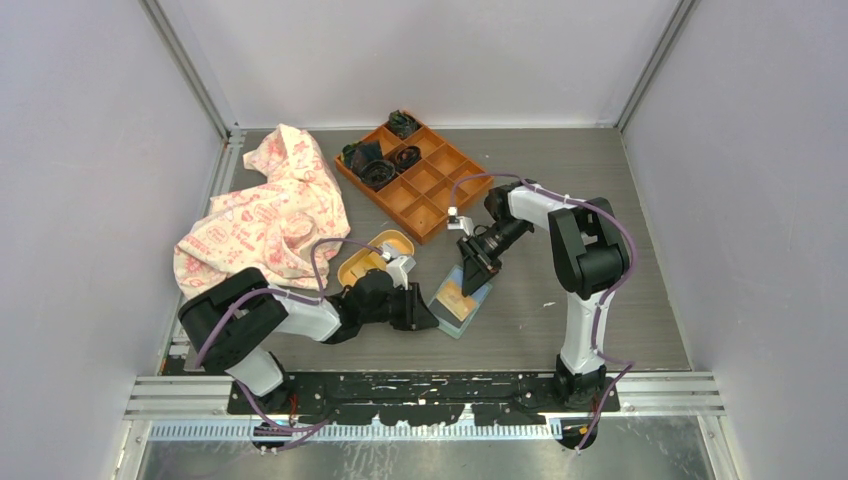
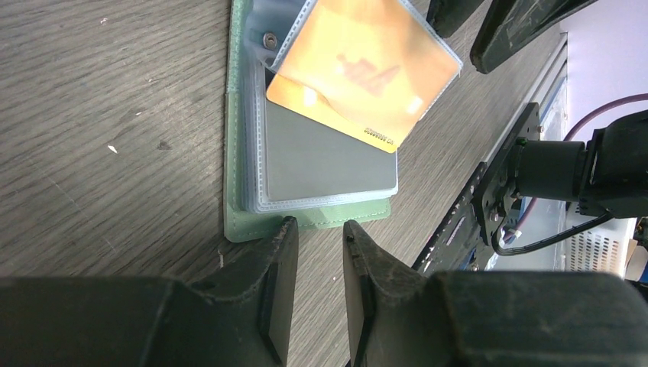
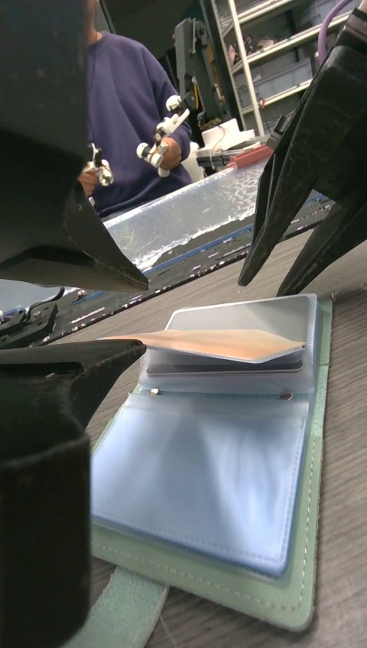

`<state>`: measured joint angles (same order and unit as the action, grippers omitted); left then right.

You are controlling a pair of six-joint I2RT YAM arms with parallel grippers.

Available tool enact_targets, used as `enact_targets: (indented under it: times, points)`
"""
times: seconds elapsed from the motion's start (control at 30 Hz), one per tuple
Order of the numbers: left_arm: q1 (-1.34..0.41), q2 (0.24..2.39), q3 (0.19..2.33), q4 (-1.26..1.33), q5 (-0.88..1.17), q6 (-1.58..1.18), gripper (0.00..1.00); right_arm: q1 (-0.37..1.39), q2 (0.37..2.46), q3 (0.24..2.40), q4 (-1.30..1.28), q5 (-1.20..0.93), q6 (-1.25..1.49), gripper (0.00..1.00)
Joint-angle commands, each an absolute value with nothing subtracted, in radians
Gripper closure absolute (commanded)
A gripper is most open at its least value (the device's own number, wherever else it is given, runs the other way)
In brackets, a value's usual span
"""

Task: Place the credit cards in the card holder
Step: Turn over the card slot in the card holder.

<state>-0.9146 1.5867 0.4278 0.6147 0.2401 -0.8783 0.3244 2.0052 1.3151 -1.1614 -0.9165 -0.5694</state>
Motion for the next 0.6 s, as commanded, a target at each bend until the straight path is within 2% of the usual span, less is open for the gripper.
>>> enact_targets:
  times: [0.0, 0.23, 0.57]
  points:
    - [-0.918, 1.592, 0.451, 0.592, 0.205, -0.853, 0.71, 0.326, 2.008, 1.34, -1.186, -0.996, -0.573, 0.65]
    - [-0.917, 1.584, 0.455, 0.582, 0.202, -0.853, 0.72, 0.325, 2.018, 1.328, -1.144, -0.996, -0.521, 0.66]
    - [-0.917, 1.588, 0.466, 0.577, 0.205, -0.854, 0.75, 0.327, 2.028, 1.328, -1.116, -0.996, -0.479, 0.78]
